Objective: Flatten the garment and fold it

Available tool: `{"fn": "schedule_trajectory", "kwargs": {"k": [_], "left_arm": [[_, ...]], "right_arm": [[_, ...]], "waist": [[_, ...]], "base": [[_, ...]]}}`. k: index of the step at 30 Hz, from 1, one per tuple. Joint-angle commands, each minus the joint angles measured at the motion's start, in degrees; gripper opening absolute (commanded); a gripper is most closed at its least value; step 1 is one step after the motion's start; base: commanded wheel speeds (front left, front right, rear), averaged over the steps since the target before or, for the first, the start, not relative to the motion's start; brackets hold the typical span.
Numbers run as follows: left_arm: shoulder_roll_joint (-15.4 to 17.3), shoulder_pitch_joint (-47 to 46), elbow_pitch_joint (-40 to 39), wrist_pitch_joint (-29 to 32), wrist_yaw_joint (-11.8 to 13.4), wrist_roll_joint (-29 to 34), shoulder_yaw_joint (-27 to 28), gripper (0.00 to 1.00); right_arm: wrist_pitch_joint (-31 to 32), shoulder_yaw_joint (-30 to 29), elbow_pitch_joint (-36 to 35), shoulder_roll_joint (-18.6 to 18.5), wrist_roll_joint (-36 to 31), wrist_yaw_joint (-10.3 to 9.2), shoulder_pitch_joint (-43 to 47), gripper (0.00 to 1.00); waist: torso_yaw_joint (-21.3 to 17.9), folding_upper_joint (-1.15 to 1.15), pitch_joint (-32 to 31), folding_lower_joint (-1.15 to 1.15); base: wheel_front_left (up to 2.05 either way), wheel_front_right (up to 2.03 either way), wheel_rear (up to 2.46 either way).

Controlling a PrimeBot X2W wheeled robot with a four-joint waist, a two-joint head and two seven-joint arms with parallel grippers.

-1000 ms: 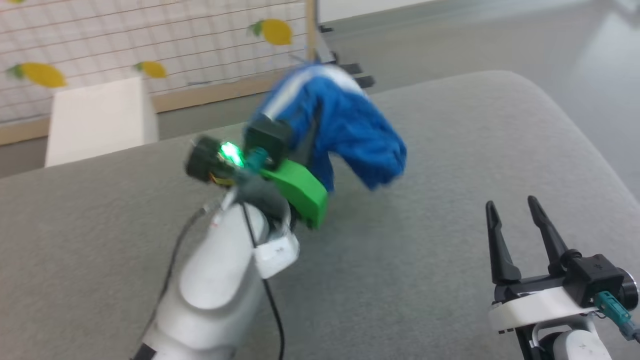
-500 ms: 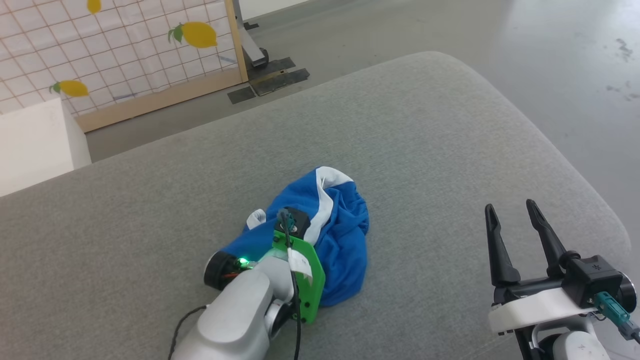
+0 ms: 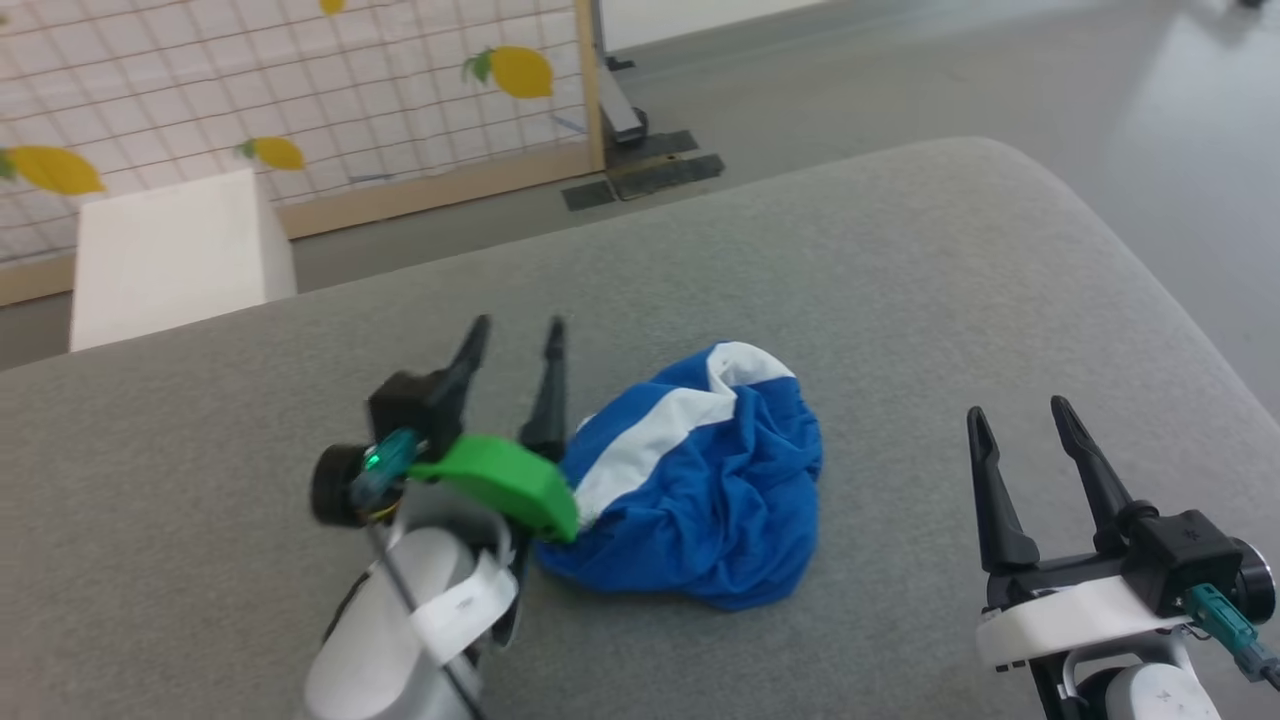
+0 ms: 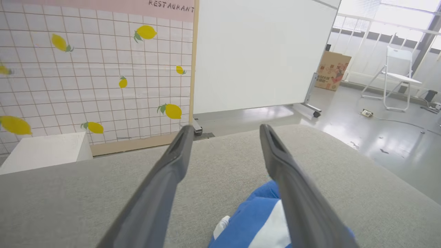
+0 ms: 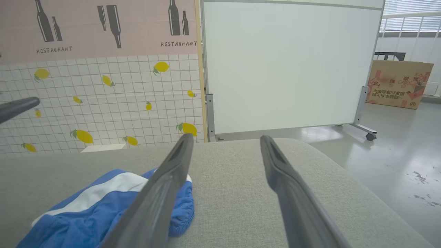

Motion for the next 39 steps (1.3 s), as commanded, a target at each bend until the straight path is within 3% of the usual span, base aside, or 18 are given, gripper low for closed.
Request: {"fn": "schedule_trajectory", "kwargs": {"k": [1, 10, 15, 25, 35, 39], "left_arm": [[1.03, 2.74, -1.73, -0.9, 0.58, -0.13, 1.2, 1.0], [1.99, 16.91, -11.43, -1.58, 1.71, 1.98, 9.19, 1.0], [0.81, 18.93, -9.43, -0.77, -0.21, 1.21, 7.62, 1.0], [-2.46, 14.53, -2.81, 16.24, -4.86, -9.65, 2.29, 1.0], [-3.03, 9.98, -1.34, 21.46, -3.43, -13.73, 0.24, 1.0], [-3.11, 7.73, 0.87, 22.74, -1.66, -14.77, 0.04, 1.0]], "right_arm": [[0.34, 0.17, -0.47, 0.08, -0.25, -0.09, 0.97, 1.0], [1.02, 0.43, -1.97, 0.08, -0.02, -0.09, 1.17, 1.0], [1.02, 0.27, -2.16, 0.08, 0.06, -0.09, 0.88, 1.0], [0.52, 1.0, -0.64, 0.08, 0.96, -0.09, -0.33, 1.0], [-0.03, 1.28, -0.1, 0.08, 1.66, -0.09, -0.89, 1.0], [-0.26, 1.62, 0.25, 0.08, 2.07, -0.09, -1.15, 1.0]], "waist": [[2.89, 0.0, -1.42, 0.0], [5.85, 0.0, -0.61, 0.0], [6.15, 0.0, 0.55, 0.0], [3.07, 0.0, 1.76, 0.0], [0.12, 0.0, 3.17, 0.0], [-0.55, 0.0, 3.79, 0.0]], "base": [[0.0, 0.0, 0.0], [0.0, 0.0, 0.0], [0.0, 0.0, 0.0], [0.0, 0.0, 0.0], [0.0, 0.0, 0.0], [0.0, 0.0, 0.0]]}}
